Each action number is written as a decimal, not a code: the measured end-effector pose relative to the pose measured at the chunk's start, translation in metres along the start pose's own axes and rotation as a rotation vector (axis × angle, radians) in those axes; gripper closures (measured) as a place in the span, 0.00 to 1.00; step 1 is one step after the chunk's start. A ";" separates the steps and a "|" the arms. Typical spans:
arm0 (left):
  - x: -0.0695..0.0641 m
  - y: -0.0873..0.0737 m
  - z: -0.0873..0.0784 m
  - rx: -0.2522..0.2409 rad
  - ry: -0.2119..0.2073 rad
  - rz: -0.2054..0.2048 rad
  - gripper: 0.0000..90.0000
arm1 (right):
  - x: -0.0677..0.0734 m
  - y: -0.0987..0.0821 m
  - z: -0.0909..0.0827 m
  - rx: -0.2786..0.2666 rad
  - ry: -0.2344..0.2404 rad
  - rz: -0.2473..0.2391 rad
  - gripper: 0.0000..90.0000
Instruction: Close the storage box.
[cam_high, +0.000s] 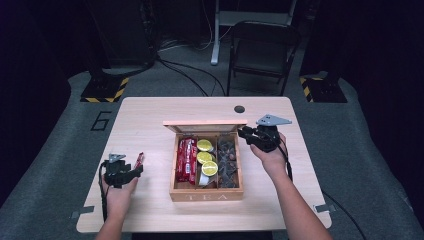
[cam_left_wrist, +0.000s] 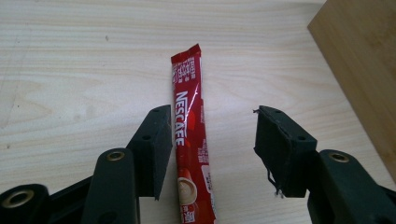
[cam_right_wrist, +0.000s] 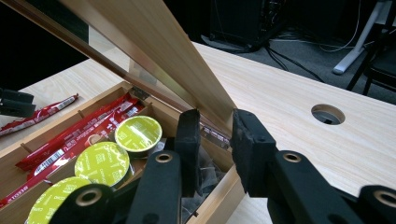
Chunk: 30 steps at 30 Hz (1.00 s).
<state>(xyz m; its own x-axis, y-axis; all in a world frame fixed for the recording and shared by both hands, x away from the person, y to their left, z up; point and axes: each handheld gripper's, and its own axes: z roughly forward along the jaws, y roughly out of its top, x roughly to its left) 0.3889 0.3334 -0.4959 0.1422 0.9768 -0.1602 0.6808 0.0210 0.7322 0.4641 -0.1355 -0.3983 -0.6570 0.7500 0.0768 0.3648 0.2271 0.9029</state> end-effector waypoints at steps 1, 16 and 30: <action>-0.001 0.001 -0.002 -0.010 -0.009 -0.006 0.51 | 0.000 0.000 0.000 -0.001 0.000 0.000 0.80; -0.028 0.015 -0.021 -0.051 -0.060 0.078 0.51 | 0.000 0.000 0.000 0.000 0.001 0.001 0.80; -0.070 0.055 -0.051 -0.116 -0.161 0.156 0.52 | 0.000 -0.001 0.000 0.002 0.002 -0.001 0.80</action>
<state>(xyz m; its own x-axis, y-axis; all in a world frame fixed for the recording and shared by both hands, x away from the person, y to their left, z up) 0.3800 0.2772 -0.4103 0.3581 0.9237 -0.1359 0.5562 -0.0942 0.8257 0.4634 -0.1357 -0.3987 -0.6585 0.7487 0.0766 0.3654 0.2291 0.9022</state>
